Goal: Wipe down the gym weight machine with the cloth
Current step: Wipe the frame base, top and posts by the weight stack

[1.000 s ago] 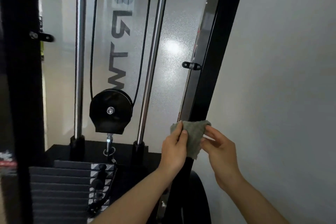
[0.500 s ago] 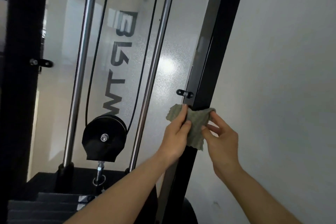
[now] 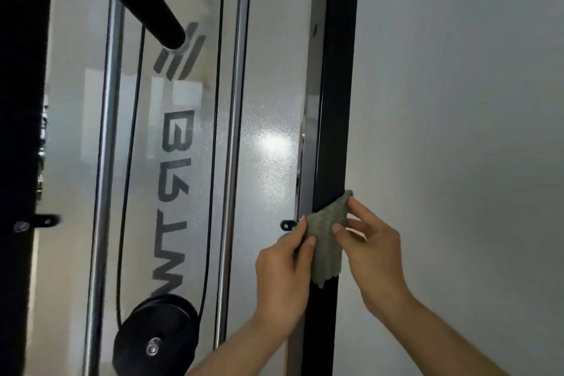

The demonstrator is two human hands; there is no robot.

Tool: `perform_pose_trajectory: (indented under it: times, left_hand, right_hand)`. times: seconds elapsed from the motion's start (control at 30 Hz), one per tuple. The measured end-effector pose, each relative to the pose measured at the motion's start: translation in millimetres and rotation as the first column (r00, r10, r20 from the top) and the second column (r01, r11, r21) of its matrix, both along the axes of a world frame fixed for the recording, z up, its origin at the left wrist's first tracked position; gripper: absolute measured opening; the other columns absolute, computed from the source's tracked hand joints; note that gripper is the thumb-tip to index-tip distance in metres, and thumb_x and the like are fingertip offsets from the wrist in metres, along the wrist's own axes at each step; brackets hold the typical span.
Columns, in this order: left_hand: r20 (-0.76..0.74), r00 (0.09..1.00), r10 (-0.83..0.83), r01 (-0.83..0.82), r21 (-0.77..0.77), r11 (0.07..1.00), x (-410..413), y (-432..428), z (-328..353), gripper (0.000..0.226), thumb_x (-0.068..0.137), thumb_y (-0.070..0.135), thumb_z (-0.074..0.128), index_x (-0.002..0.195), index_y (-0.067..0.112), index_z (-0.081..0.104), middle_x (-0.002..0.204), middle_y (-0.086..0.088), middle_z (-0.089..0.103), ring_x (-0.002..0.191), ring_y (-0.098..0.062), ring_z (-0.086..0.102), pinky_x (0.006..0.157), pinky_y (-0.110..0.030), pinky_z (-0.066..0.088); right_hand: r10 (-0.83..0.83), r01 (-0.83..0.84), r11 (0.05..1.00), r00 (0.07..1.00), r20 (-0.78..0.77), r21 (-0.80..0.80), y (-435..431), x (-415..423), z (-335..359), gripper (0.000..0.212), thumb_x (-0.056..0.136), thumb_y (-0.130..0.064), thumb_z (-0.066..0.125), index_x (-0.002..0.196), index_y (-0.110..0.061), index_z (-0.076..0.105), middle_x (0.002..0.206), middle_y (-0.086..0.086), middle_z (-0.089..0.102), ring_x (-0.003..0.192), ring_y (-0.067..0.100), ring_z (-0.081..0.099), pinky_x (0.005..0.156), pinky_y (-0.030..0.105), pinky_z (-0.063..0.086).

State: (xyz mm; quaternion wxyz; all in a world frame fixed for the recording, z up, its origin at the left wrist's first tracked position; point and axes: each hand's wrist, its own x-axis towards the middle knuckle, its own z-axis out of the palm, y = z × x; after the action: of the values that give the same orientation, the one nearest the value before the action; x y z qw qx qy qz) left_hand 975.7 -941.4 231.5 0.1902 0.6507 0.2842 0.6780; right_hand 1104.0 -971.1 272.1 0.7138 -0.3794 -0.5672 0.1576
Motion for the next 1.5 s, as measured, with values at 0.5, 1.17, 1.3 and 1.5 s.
perform_pose_trajectory:
  times: [0.5, 1.17, 1.3, 1.5]
  left_hand:
    - [0.215, 0.977, -0.002, -0.019, 0.094, 0.995, 2.3, 3.6, 134.8, 0.013, 0.091, 0.016, 0.074, 0.099, 0.026, 0.077, 0.097, 0.011, 0.074, 0.092, 0.000, 0.069, 0.085, -0.021, 0.055]
    - [0.150, 0.958, -0.245, 0.253, -0.039, 0.967, -13.5, -10.9, 94.2, 0.022, 0.090, 0.032, 0.075, 0.112, 0.029, 0.076, 0.108, 0.009, 0.075, 0.100, -0.009, 0.070, 0.089, -0.032, 0.059]
    - [0.077, 0.983, -0.165, 0.169, -0.052, 0.984, -24.0, -12.0, 82.0, 0.015, 0.083, 0.019, 0.082, 0.096, 0.020, 0.076, 0.091, 0.007, 0.075, 0.084, -0.010, 0.071, 0.080, -0.037, 0.062]
    - [0.239, 0.959, 0.153, -0.164, 0.026, 0.986, -30.9, 0.5, 103.5, 0.015, 0.090, 0.019, 0.072, 0.086, 0.026, 0.059, 0.092, 0.008, 0.064, 0.082, -0.006, 0.063, 0.071, -0.025, 0.053]
  right_hand:
    - [-0.051, 0.042, 0.988, 0.997, 0.057, 0.147, 3.4, 4.3, 107.9, 0.045, 0.090, -0.011, 0.072, 0.131, -0.027, 0.063, 0.117, -0.021, 0.067, 0.095, -0.006, 0.065, 0.069, 0.005, 0.050]
    - [-0.192, 0.063, 0.972, 0.772, 0.606, 0.228, -22.2, 1.9, 68.9, 0.039, 0.095, -0.005, 0.064, 0.116, -0.037, 0.065, 0.113, -0.021, 0.063, 0.103, -0.003, 0.062, 0.084, 0.007, 0.049]
    - [-0.075, 0.030, 0.995, 0.836, 0.544, 0.091, -30.7, -1.3, 73.1, 0.032, 0.093, -0.001, 0.066, 0.113, -0.025, 0.072, 0.105, -0.015, 0.072, 0.095, 0.002, 0.069, 0.085, 0.013, 0.054]
    - [-0.409, 0.378, 0.912, 0.815, 0.410, 0.158, -28.8, -6.2, 101.4, 0.061, 0.082, -0.029, 0.082, 0.133, -0.028, 0.048, 0.136, -0.005, 0.050, 0.113, 0.014, 0.057, 0.091, 0.027, 0.055]
